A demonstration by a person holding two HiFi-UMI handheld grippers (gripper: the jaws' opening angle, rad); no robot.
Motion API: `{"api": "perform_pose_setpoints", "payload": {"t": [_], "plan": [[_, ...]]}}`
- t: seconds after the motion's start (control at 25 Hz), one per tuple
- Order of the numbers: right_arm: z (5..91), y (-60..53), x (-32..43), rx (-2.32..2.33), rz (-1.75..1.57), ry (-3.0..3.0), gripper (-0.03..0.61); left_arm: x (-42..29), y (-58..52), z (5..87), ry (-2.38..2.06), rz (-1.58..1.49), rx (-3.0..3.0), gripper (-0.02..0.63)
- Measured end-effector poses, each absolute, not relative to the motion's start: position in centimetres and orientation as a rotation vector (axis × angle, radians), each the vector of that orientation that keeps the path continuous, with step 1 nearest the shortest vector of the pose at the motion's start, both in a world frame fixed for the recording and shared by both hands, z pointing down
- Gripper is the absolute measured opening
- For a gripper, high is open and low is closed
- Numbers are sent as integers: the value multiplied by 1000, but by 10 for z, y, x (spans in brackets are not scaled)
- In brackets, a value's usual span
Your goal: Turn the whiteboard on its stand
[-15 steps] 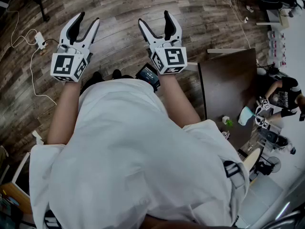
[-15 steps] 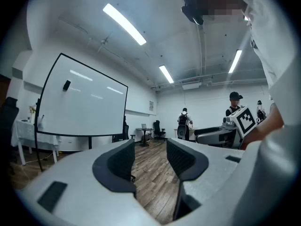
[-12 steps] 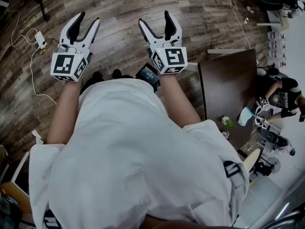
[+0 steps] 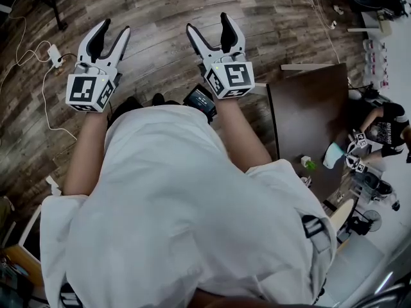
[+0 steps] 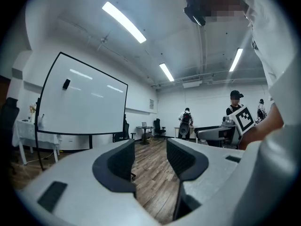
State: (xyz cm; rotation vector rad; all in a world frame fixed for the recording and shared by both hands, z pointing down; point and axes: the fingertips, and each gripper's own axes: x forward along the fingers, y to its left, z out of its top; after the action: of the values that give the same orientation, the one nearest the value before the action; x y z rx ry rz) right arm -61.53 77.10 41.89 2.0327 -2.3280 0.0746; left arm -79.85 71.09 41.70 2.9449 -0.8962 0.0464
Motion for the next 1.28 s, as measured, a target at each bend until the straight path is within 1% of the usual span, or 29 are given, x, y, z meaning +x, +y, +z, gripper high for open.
{"api": "perform_pose_setpoints", "payload": {"t": [0.32,0.6,0.84,1.28], "plan": [[424,762,-597,2034,98,-2326,356,-781,699,418,-894,44,2942,195],[436,723,-585,2049,93,-2297,356,-773,657,430,-877,34,2945,195],[439,659,-551,2062,116,-2249,356,-746,583,447,-851,28,2912,195],[415,498,-512,2013,86,-2226,356,-704,425,431,-838,-16,2915,195]]}}
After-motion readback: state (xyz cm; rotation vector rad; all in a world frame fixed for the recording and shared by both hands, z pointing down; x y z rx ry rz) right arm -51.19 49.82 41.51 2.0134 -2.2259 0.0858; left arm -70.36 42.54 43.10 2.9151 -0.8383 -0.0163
